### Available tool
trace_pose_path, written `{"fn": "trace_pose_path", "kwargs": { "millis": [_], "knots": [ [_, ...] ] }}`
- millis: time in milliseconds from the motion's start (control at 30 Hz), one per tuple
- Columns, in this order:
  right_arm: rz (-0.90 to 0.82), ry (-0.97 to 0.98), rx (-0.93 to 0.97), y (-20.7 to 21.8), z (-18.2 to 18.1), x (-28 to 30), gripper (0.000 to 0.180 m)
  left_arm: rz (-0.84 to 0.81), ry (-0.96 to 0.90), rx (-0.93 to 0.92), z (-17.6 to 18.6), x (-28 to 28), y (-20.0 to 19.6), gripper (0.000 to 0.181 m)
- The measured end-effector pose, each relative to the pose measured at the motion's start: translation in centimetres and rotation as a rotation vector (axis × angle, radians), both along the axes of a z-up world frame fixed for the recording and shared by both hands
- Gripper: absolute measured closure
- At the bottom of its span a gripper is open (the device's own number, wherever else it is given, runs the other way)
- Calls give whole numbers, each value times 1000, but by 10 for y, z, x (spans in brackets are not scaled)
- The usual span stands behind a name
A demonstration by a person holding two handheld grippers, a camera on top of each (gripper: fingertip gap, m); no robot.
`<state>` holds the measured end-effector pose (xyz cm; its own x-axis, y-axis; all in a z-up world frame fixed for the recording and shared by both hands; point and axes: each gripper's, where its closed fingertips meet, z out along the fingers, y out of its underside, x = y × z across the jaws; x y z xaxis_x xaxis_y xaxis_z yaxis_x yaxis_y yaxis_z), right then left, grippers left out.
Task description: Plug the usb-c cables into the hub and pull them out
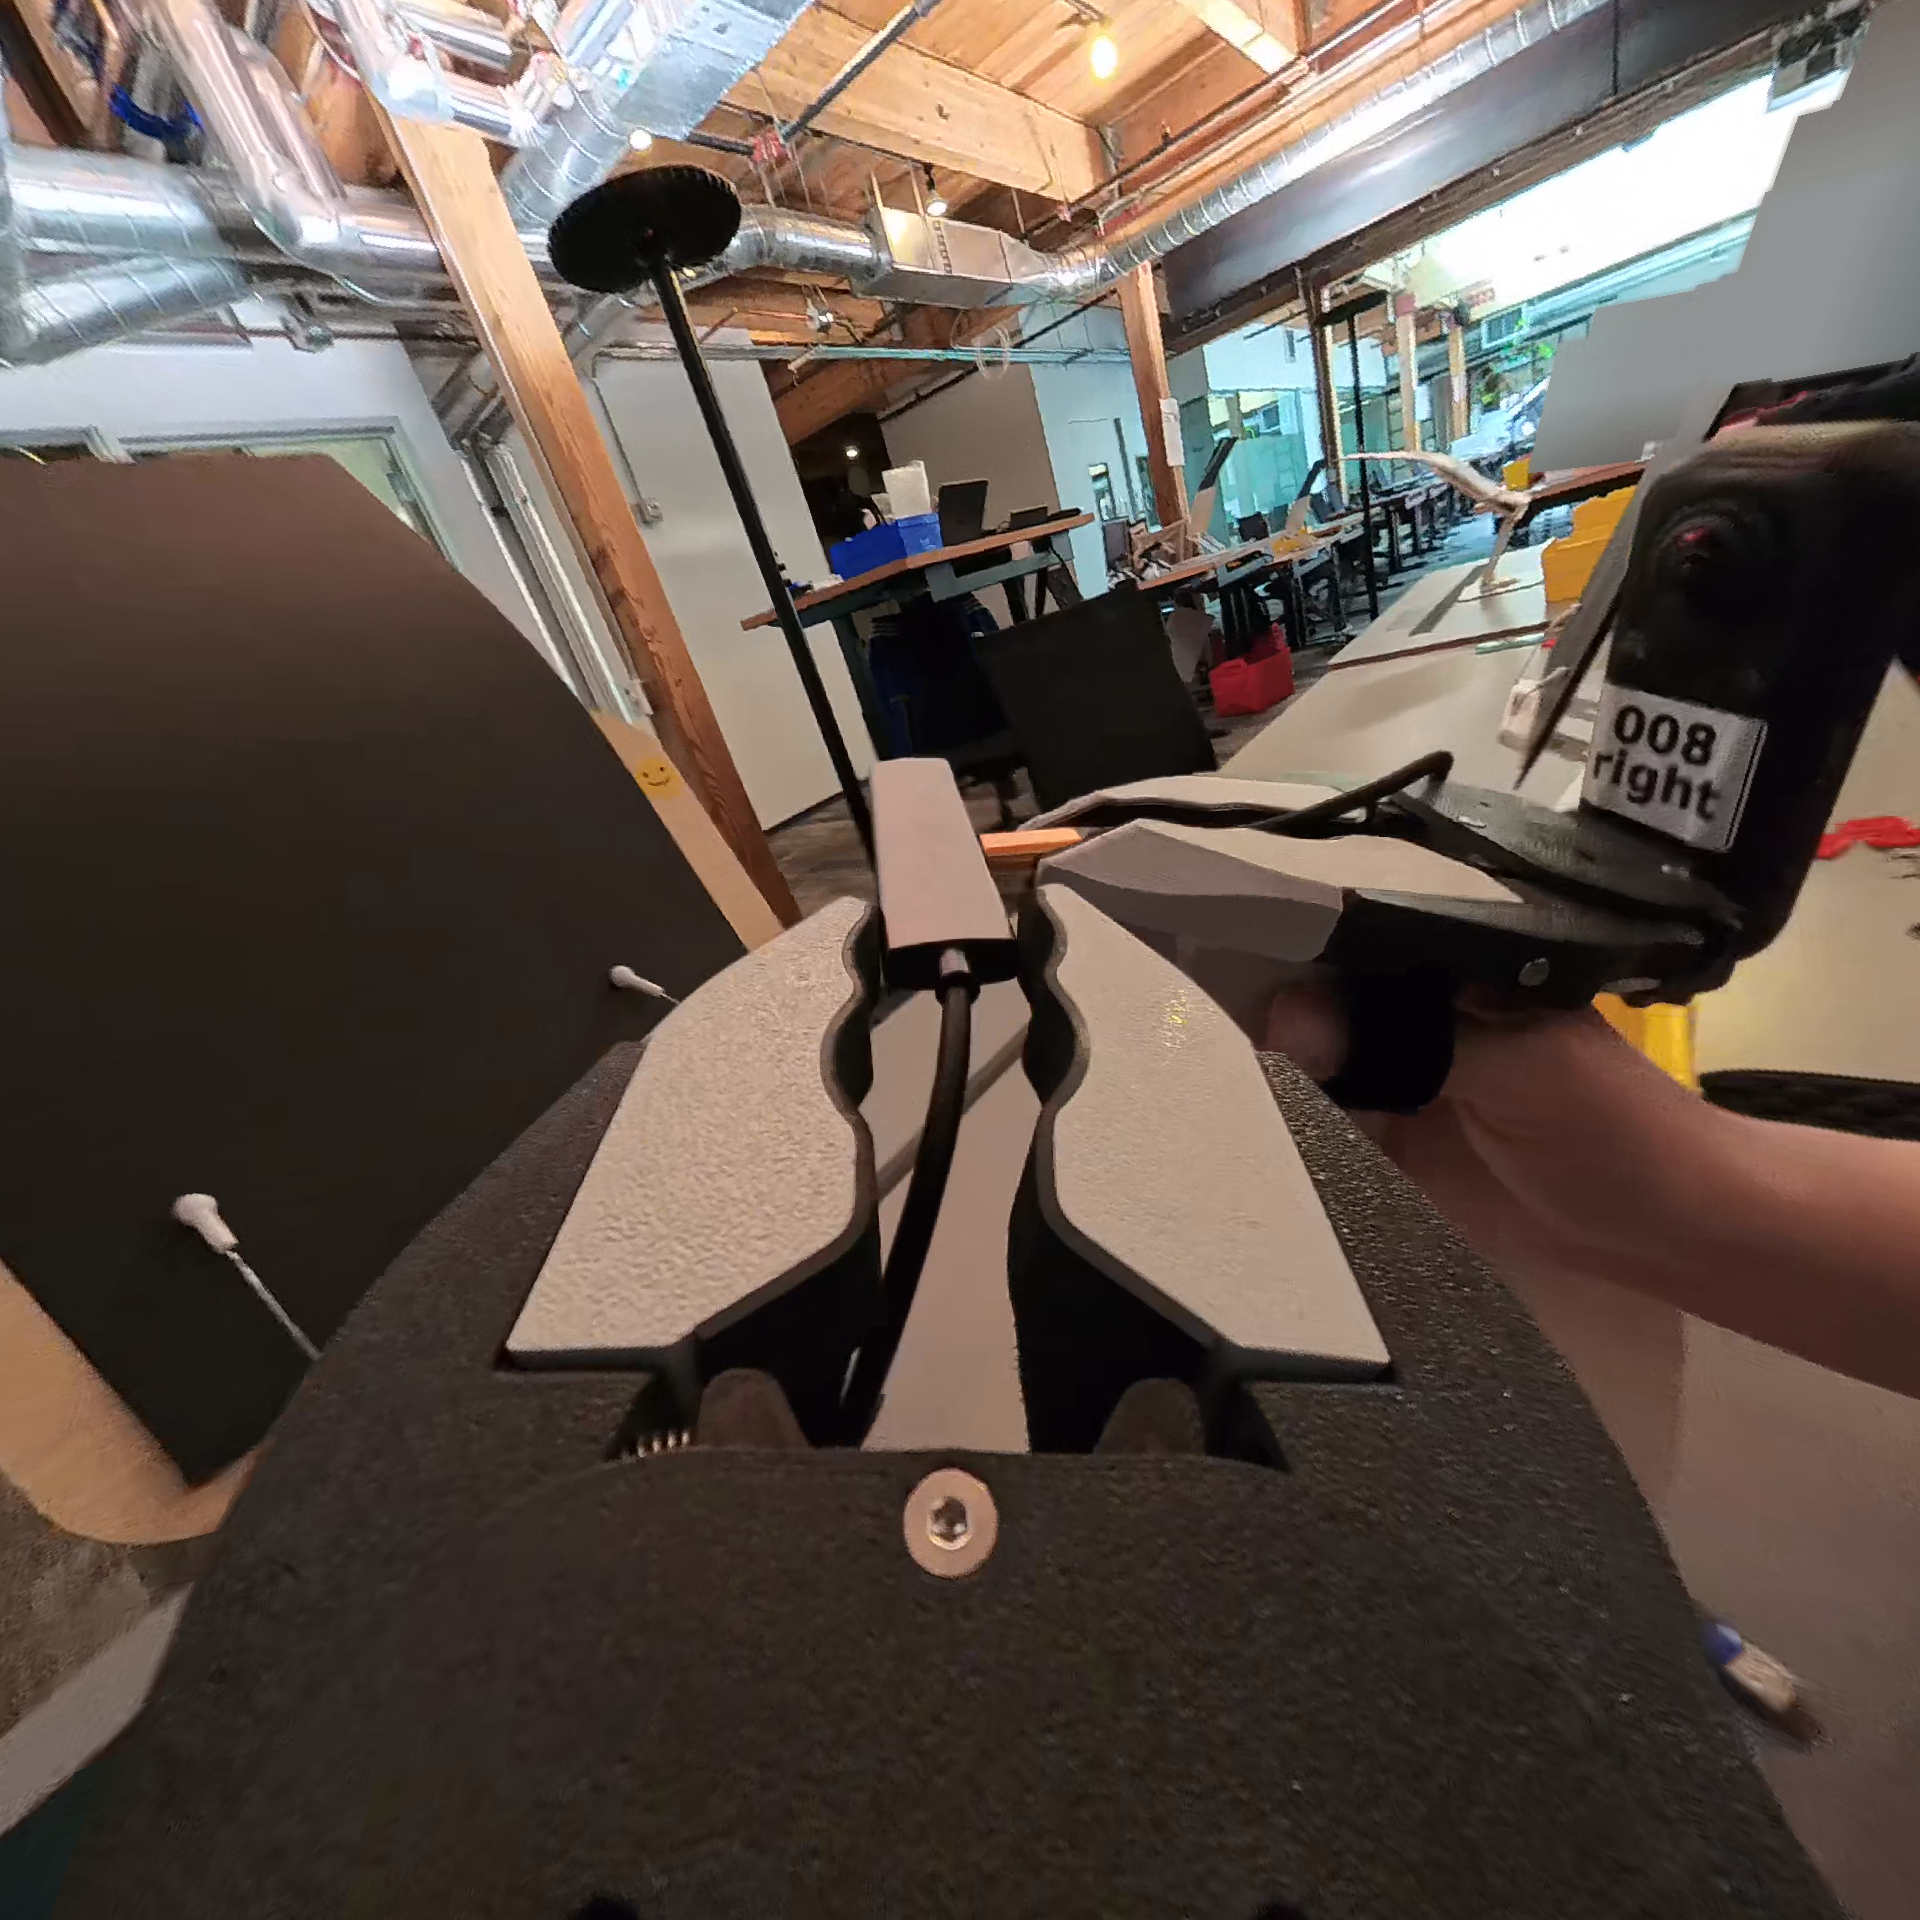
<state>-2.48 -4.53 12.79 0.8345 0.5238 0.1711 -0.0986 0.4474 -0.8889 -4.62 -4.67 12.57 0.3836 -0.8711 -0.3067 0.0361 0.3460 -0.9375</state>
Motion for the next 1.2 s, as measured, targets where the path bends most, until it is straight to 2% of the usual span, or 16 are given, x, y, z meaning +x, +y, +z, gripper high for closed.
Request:
{"fn": "trace_pose_path", "kwargs": {
  "millis": [167, 267, 400, 467, 533, 700, 867, 1000, 1033, 1100, 1200],
  "knots": [
    [89, 1, -86, 4, -12, -16, 161, 101, -7, 28, 3, -17, 17, 156],
    [155, -60, -236, 14, -41, -40, 158, 137, -39, -25, 3, -36, 36, 156],
    [245, -116, -342, 13, -72, -64, 158, 112, -94, -102, 3, -58, 50, 156],
    [253, -169, -364, 11, -88, -68, 157, 95, -59, -123, -5, -62, 54, 156],
    [237, -203, -360, 11, -103, -64, 158, 72, -7, -166, -22, -62, 56, 156],
    [383, -313, -569, -20, -174, -65, 159, 107, 105, -287, -82, -65, 51, 156],
    [393, -568, -630, -53, -221, -58, 164, 175, 288, -348, -150, -74, 41, 156],
    [264, -899, -610, -46, -265, -38, 164, 252, 415, -376, -183, -83, 40, 156],
    [246, -955, -596, -43, -272, -35, 162, 274, 450, -380, -190, -85, 41, 156],
    [266, -946, -568, -40, -269, -38, 164, 310, 489, -398, -203, -88, 43, 156],
    [364, -965, -603, -41, -273, -42, 161, 344, 499, -449, -216, -90, 44, 156]
  ]
}}
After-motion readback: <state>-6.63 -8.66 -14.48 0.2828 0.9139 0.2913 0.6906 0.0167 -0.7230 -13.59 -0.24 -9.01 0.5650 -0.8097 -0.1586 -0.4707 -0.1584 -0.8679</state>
